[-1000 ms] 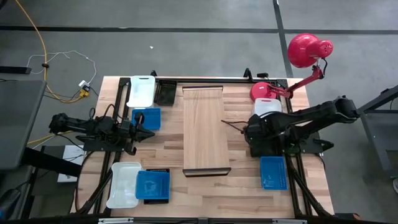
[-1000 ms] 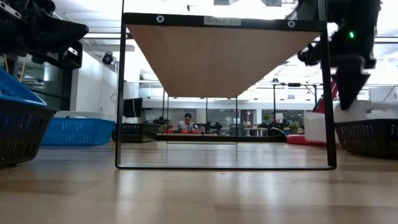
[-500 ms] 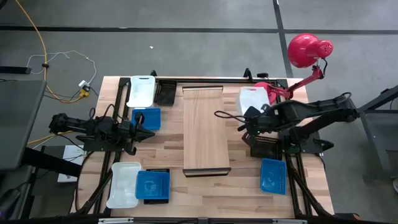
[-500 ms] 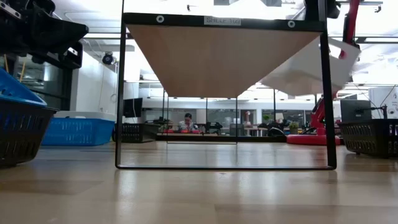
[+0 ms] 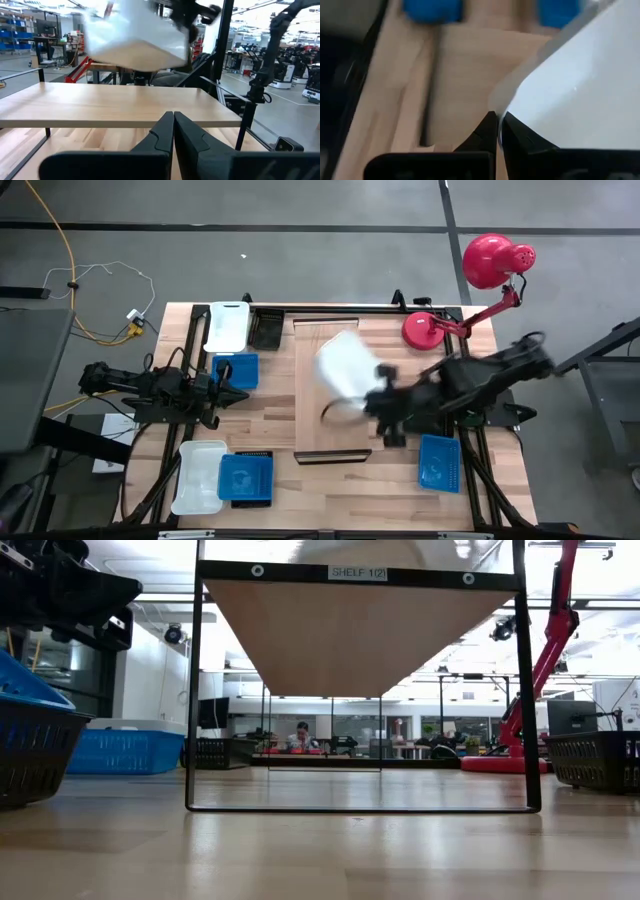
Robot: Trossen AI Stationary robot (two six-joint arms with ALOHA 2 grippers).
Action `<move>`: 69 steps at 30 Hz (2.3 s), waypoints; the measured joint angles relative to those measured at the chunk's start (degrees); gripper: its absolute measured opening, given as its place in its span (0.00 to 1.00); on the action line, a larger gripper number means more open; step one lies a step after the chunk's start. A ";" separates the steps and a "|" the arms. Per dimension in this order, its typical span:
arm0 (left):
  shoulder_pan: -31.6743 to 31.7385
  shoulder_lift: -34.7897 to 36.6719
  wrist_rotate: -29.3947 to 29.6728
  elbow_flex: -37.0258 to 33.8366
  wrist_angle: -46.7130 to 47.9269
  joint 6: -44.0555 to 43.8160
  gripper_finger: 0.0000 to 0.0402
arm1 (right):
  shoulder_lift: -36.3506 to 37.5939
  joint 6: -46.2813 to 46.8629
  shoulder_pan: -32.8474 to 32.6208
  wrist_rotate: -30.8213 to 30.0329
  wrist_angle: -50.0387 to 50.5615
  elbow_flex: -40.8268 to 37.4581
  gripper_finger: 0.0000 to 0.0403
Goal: Stack baskets on shelf by color
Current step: Put the right white bin on the shelf
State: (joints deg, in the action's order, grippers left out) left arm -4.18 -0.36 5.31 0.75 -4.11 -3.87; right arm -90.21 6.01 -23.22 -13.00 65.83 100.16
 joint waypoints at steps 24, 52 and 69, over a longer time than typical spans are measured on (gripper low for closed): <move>-0.01 0.00 -0.01 0.01 0.01 -0.01 0.00 | -25.06 -13.91 -6.53 5.20 24.28 28.07 0.00; 0.01 0.00 0.01 0.00 0.01 0.00 0.00 | -25.05 -9.44 -5.31 7.08 24.17 28.00 0.03; -0.01 0.00 -0.01 0.01 0.01 -0.01 0.00 | -24.75 -2.92 -7.10 2.08 24.22 28.11 0.32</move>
State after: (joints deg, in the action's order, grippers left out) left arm -4.19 -0.36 5.30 0.75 -4.10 -3.88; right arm -114.96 3.09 -30.33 -10.92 90.05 128.26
